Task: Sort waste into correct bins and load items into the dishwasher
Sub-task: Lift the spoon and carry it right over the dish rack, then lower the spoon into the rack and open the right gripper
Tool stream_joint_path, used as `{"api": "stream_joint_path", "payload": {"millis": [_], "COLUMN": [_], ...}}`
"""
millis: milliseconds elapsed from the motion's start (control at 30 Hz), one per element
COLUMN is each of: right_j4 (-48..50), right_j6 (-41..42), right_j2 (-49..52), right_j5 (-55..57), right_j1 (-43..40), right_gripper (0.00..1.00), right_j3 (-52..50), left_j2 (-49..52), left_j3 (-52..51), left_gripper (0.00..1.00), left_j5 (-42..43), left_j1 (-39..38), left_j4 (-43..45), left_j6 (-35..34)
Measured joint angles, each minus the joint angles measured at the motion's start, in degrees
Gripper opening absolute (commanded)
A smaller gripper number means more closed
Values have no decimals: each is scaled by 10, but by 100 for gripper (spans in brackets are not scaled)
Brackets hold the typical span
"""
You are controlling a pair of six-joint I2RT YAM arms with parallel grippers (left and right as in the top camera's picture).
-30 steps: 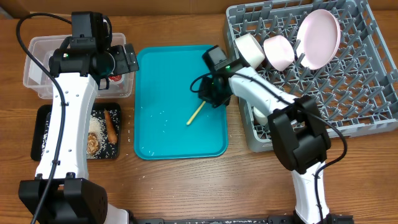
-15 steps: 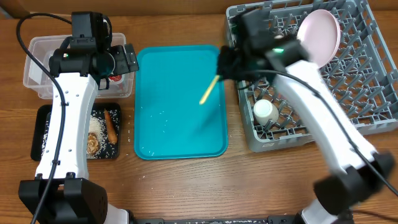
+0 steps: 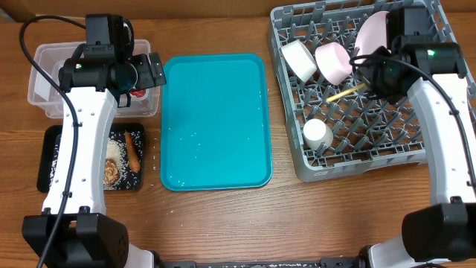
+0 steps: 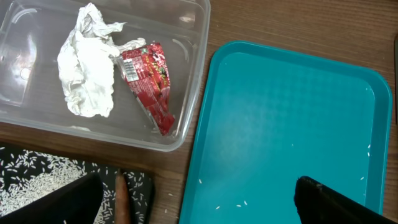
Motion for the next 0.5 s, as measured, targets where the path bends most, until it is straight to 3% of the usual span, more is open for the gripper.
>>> {"api": "stream_joint_path", "payload": {"millis": [267,333,400,500], "right_j4": [111,127,134,141], "right_j6": [21,21,24,23], "right_j2": [3,3,4,5], "right_j5": [10,10,11,12], "right_j1": [-41,-49,-55,-60], "right_gripper": [4,9,23,59], "right_j3": [-138,-163,-178,-183], "left_j2": [0,0,0,0], "left_j3": [0,0,0,0], "left_gripper": [100,99,100,100], "left_j5": [0,0,0,0], "left_j1": [0,0,0,0], "left_j4": [0,0,0,0], "left_j6": [0,0,0,0]}}
